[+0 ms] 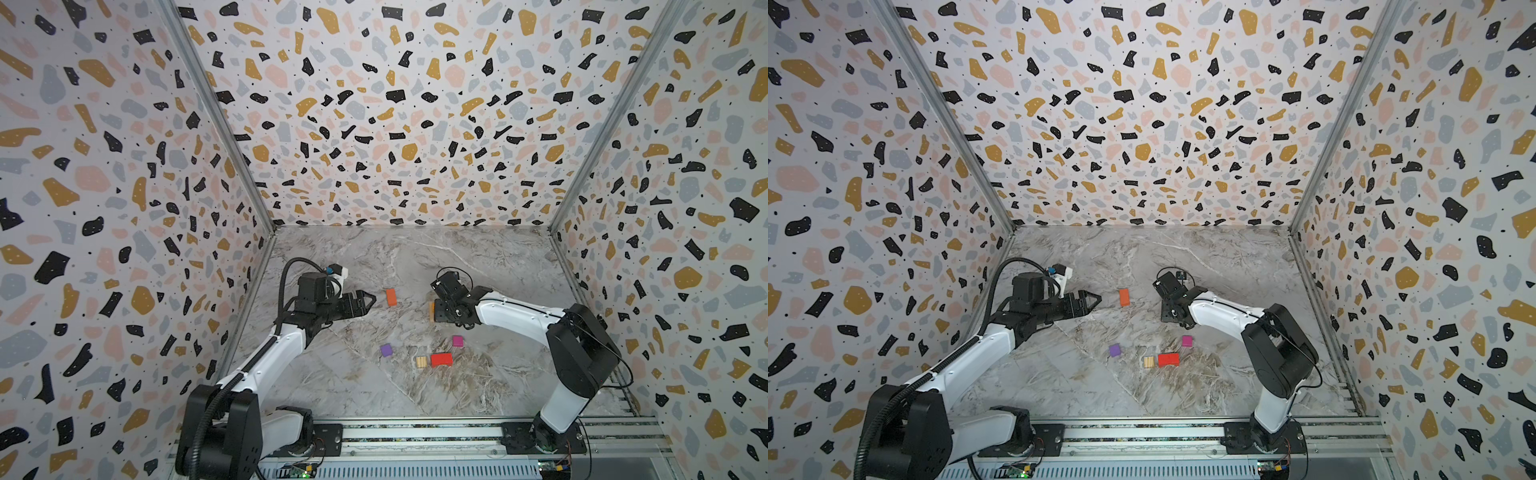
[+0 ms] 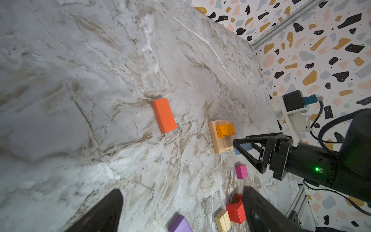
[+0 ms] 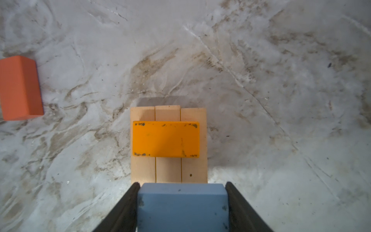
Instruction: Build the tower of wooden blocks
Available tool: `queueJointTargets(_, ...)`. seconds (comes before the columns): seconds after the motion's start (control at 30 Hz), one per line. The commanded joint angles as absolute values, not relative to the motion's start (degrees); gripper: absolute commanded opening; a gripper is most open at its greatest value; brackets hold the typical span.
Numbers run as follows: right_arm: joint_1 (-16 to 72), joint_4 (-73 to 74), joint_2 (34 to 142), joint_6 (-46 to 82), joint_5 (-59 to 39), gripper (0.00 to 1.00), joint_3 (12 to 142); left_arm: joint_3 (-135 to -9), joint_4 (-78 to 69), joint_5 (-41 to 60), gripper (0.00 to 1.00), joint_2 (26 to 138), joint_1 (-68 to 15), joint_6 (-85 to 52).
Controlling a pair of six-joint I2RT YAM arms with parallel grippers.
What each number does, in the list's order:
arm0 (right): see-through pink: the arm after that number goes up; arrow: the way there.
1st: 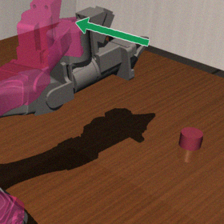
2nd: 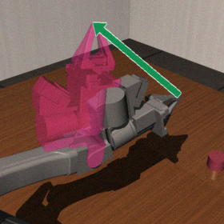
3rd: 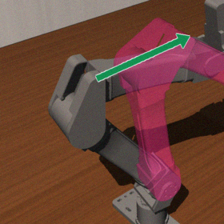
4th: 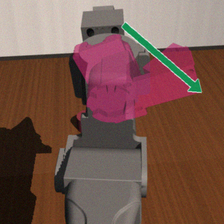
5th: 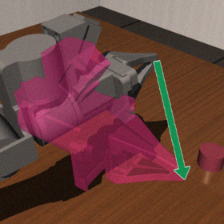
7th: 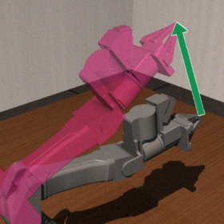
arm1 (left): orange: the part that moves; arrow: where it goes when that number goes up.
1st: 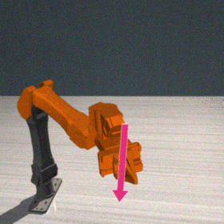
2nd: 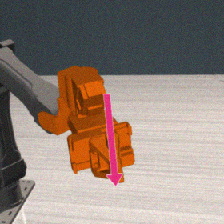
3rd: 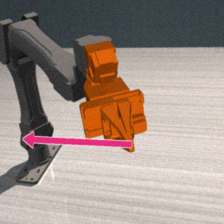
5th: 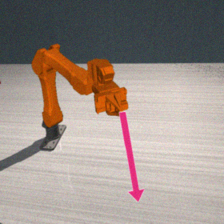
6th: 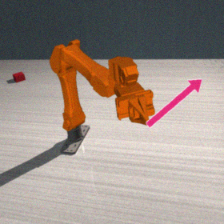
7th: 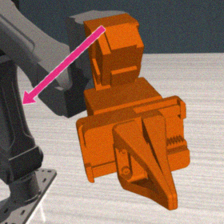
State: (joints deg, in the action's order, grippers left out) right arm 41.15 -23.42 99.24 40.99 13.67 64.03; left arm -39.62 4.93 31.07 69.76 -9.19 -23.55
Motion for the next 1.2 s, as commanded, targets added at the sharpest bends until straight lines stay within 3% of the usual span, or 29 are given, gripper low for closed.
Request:
queueJointTargets(0.0, 41.1, -23.2, 99.9, 40.1, 13.5, 0.51, 65.9, -40.2, 4.4, 31.1, 0.94, 69.2, -9.5, -22.8)
queueJointTargets(1.17, 41.0, -20.3, 103.5, 41.6, 13.0, 0.51, 66.6, -40.2, 4.5, 31.2, 0.94, 68.9, -9.5, -22.7)
